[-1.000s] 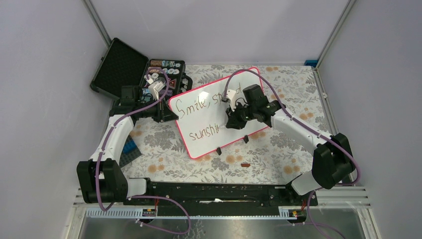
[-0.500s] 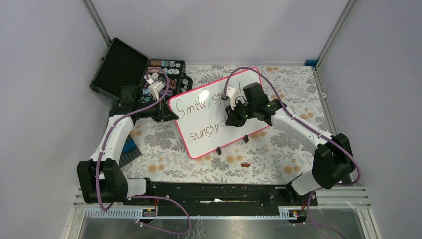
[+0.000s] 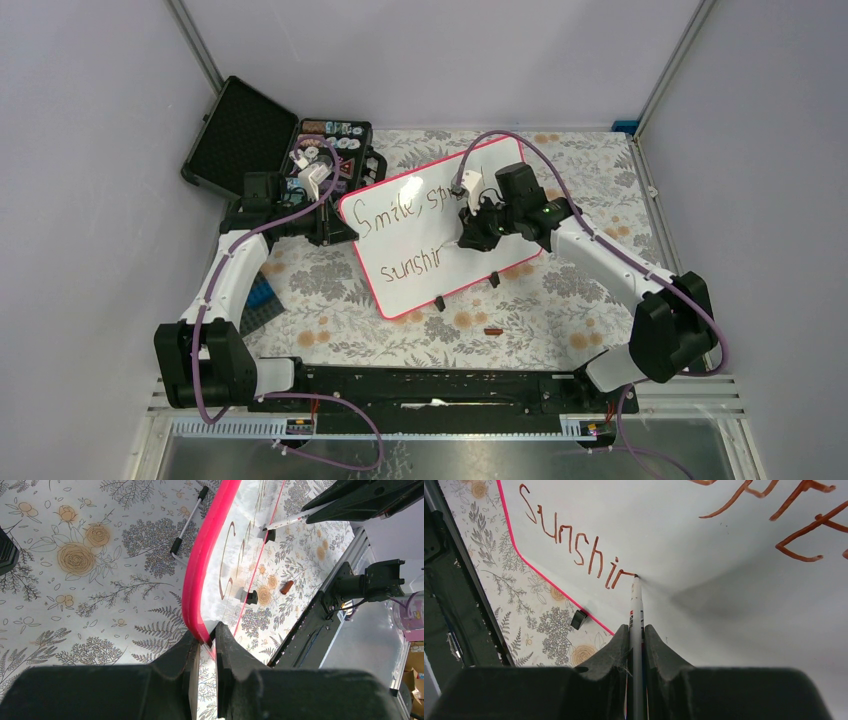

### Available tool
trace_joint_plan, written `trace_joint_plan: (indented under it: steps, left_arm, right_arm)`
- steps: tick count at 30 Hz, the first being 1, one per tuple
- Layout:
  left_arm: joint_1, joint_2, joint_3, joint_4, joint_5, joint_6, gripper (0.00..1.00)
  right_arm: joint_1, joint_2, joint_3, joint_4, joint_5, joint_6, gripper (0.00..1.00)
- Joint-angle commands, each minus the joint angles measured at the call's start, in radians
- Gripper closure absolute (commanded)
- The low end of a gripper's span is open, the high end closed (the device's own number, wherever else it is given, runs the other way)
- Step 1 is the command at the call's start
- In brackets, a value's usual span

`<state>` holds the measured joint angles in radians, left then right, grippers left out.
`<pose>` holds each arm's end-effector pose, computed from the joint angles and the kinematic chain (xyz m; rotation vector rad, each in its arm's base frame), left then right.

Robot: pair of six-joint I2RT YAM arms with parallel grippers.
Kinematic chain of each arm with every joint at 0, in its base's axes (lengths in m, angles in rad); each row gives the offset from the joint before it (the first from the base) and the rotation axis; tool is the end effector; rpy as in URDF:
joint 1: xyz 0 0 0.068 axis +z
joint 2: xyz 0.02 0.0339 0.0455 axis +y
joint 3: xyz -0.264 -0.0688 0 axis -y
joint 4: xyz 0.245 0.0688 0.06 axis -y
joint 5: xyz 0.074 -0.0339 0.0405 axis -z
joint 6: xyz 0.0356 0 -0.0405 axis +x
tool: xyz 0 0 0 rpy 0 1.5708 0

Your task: Write a sentence on the whiteboard

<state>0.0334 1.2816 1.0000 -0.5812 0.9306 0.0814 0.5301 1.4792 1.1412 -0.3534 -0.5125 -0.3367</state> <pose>0.2595 -0.0199 0.2837 0.4585 2.1785 -1.0507 0.2740 0.1808 0.2848 -1.1844 1.9059 0.6820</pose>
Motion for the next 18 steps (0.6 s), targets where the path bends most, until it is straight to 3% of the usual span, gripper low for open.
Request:
trace_joint_plan:
  steps: [1,18]
  left_arm:
    - [-0.018,-0.010,0.020,0.015,-0.047,0.064,1.00]
    - [-0.018,-0.004,0.020,0.015,-0.045,0.067,1.00]
  right_arm:
    - [-0.011,-0.024,-0.004,0.038,0.041,-0.018,1.00]
    - [0.001,-0.029,-0.078,0.022,-0.010,-0.027,1.00]
